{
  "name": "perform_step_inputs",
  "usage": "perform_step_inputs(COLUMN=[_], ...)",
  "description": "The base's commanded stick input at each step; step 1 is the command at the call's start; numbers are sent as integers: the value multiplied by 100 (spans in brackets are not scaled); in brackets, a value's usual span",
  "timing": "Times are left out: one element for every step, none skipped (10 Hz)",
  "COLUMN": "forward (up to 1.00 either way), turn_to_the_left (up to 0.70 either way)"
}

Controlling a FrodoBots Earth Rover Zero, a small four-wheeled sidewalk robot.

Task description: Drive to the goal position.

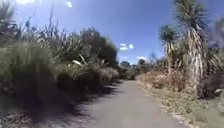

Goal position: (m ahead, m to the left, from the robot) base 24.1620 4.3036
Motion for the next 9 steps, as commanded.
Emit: perform_step_inputs(forward=[100, 100, 100, 100, 100, 100, 100, 100, 100], turn_to_the_left=[0, -40, -40, -40, -37, -23, -8, 0, 0])
